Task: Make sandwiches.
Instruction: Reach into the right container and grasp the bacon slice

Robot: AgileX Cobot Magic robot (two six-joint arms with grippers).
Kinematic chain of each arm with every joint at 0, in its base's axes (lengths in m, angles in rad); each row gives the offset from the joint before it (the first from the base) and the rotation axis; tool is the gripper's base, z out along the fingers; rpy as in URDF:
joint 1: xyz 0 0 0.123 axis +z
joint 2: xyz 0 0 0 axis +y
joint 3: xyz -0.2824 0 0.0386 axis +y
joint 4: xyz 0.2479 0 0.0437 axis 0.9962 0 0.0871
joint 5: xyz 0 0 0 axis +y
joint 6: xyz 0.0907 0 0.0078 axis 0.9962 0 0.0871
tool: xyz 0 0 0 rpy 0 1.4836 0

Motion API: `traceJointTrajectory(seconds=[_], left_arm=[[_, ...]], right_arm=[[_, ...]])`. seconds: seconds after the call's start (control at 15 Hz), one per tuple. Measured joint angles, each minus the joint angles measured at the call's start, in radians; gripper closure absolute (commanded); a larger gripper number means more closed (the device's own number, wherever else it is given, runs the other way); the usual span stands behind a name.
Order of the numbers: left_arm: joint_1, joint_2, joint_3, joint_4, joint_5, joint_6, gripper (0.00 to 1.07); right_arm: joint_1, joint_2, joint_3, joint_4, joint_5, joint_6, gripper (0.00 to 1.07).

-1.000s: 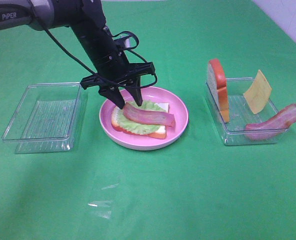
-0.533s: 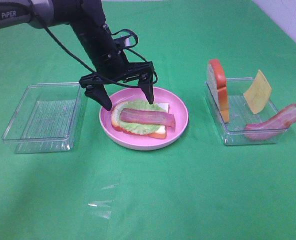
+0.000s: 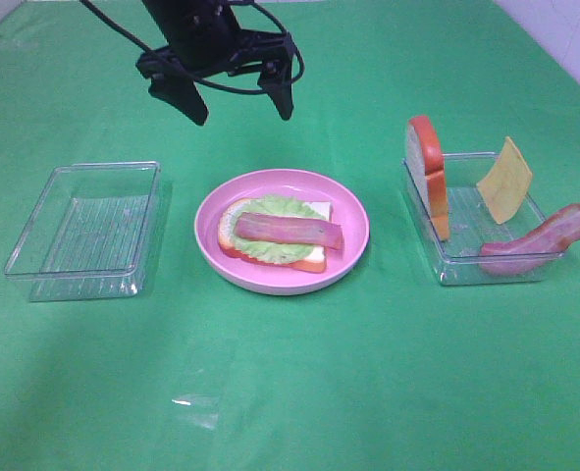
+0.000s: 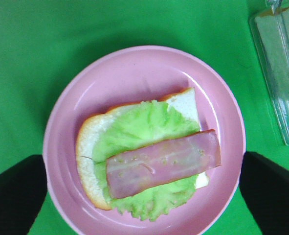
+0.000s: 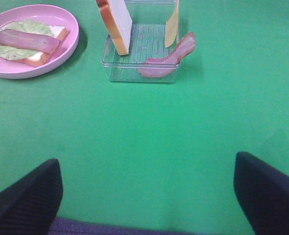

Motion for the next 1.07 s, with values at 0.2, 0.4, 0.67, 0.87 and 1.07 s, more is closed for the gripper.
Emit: traceJointTrajectory(seconds=[0.2,0.4,0.67,0.87,1.07], left_arm=[[0.024,-0.107,0.068,0.056,0.001,0.005,0.06],[0.084,-0.272,0.301,0.104,0.000,0.056,0.06],[0.229,-0.569,0.743,0.174,0.002,0.081,0.06],[0.341,-0.787,1.033,0.179,-0.004,0.074,0.06],[0.407,-1.004,1.270,0.182,-0.039,0.067,0.06]], right_arm=[[0.000,0.000,0.000,0.000,0.000,0.000,0.14],[0.000,0.000,0.000,0.000,0.000,0.000,0.14],[0.000,0.000,0.000,0.000,0.000,0.000,0.14],[0.000,0.000,0.000,0.000,0.000,0.000,0.14],[0.000,0.000,0.000,0.000,0.000,0.000,0.14]])
